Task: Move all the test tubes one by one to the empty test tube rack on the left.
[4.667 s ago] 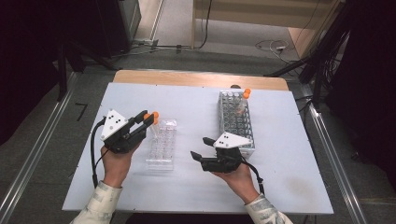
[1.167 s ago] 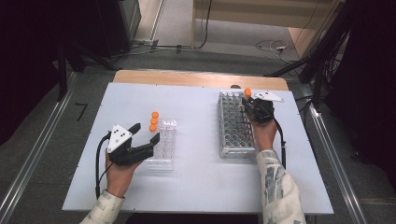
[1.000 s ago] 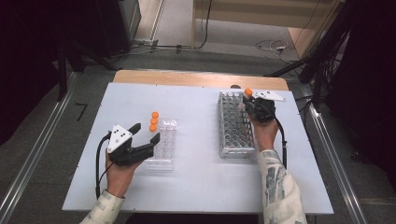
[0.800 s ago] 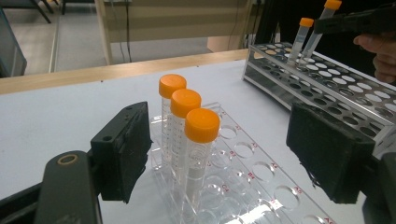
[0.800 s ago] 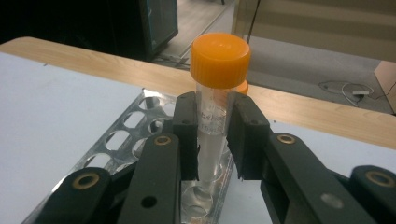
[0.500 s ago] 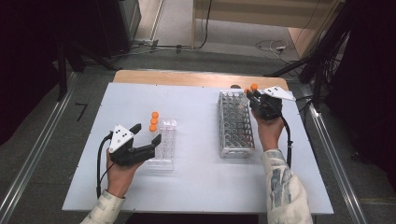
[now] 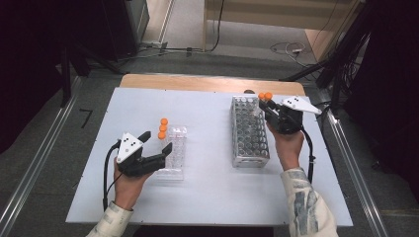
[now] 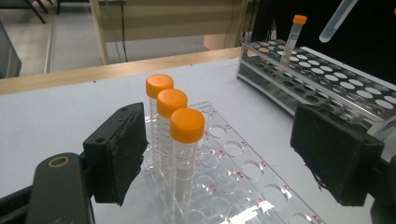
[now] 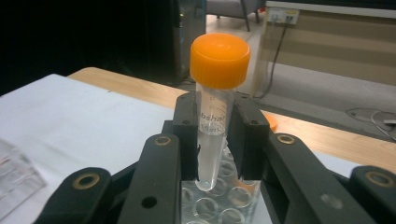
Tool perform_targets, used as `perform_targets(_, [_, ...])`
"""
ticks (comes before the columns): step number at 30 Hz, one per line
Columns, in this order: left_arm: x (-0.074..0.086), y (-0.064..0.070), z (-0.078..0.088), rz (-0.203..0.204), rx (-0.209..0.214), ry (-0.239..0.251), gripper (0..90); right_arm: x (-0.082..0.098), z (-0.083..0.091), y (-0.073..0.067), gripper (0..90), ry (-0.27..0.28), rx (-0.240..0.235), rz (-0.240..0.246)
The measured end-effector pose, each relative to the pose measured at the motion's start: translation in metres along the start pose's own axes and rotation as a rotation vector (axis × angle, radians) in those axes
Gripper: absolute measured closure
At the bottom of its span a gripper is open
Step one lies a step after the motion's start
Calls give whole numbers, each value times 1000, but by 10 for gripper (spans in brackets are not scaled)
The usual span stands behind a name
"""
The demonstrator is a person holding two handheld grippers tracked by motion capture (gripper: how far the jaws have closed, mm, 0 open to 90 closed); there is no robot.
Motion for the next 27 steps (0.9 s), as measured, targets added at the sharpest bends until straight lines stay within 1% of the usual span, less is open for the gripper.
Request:
perform_targets(3, [0,2,0,-3,3,0,187,1,7,-12,719,-2,-32,16])
perform_targets(6, [0,5,0,-10,8,-2,187,6,11,-22,719,-14,-50,37])
perform_targets(8, [-1,8,0,-14,12,0,187,11,14,-30,719,-20,-77,41])
perform_targets(11, [-2,10,1,-14,17,6,187,14,18,-41,719,-24,-104,47])
perform_targets(18, [-3,15,1,-17,26,6,187,18,32,-70,719,-10,-196,45])
perform_targets(20, [-3,16,2,-23,30,5,187,20,34,-77,719,-14,-213,53])
perform_targets(23, [-4,18,2,-20,35,12,188,24,36,-88,719,-24,-237,67])
perform_targets(27, [-5,20,2,-19,41,13,188,33,37,-104,720,-37,-269,73])
Point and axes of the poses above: each handheld gripper's, and its own axes: z roughly backward along the jaws, x roughly out of its underside, y roughly to its right, the point moved 10 cm from there along -z, roughly forward along the jaws, and after that the axes turned 2 degrees about x, right-handed, at the moved point
